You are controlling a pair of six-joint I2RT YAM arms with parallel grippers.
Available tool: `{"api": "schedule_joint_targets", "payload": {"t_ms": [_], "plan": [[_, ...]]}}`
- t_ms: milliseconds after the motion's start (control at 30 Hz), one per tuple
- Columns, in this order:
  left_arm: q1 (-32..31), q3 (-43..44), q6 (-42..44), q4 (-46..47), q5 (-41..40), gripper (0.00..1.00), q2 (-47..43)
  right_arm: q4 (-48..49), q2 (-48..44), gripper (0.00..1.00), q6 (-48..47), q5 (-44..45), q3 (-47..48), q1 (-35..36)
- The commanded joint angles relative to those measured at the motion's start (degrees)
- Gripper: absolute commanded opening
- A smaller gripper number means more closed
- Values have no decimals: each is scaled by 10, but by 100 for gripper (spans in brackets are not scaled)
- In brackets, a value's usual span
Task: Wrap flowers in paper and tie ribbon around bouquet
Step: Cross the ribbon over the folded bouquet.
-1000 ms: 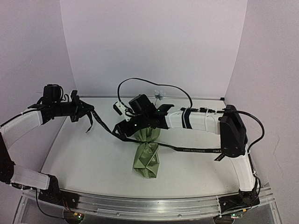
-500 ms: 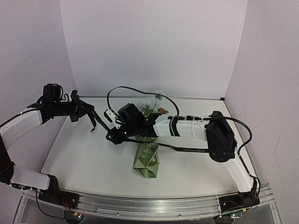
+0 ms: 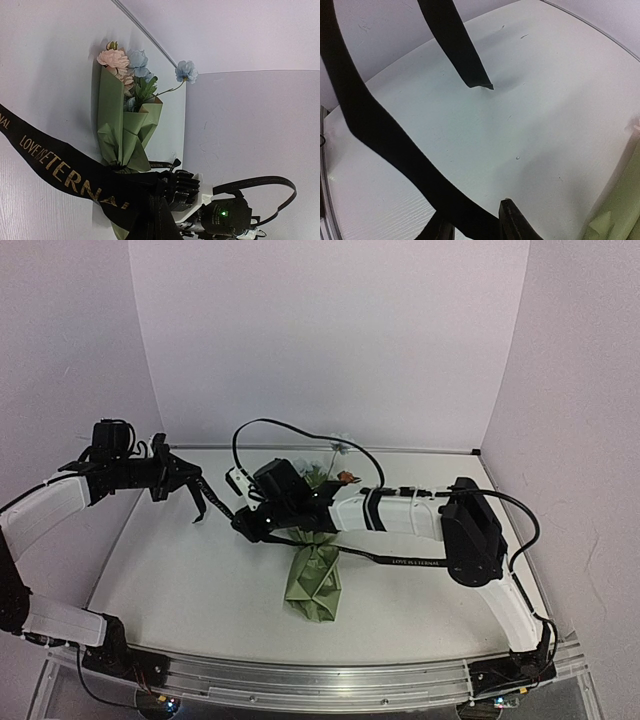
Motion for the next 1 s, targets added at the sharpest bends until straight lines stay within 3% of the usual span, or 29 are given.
{"api": "schedule_joint_targets", "payload": {"t_ms": [0,133,300,467,700,967], "plan": [[-3,6,13,-2,1,0,-16,20,-8,31,9,7,32,2],[-3,5,13,-1,1,0,-15,12,-10,23,10,6,35,2],[-3,-4,18,-1,-10,0,-16,-5,-34,1,8,21,11,3],[-16,-51,24,35,-22,0,4,-35,-119,0,-6,75,-89,2],[-118,-77,1,122,-67,0,90,-62,-261,0,-15,183,-279,3],[-213,-18,-8,195,-89,0,240,-111,-353,0,-22,255,-395,3]]}}
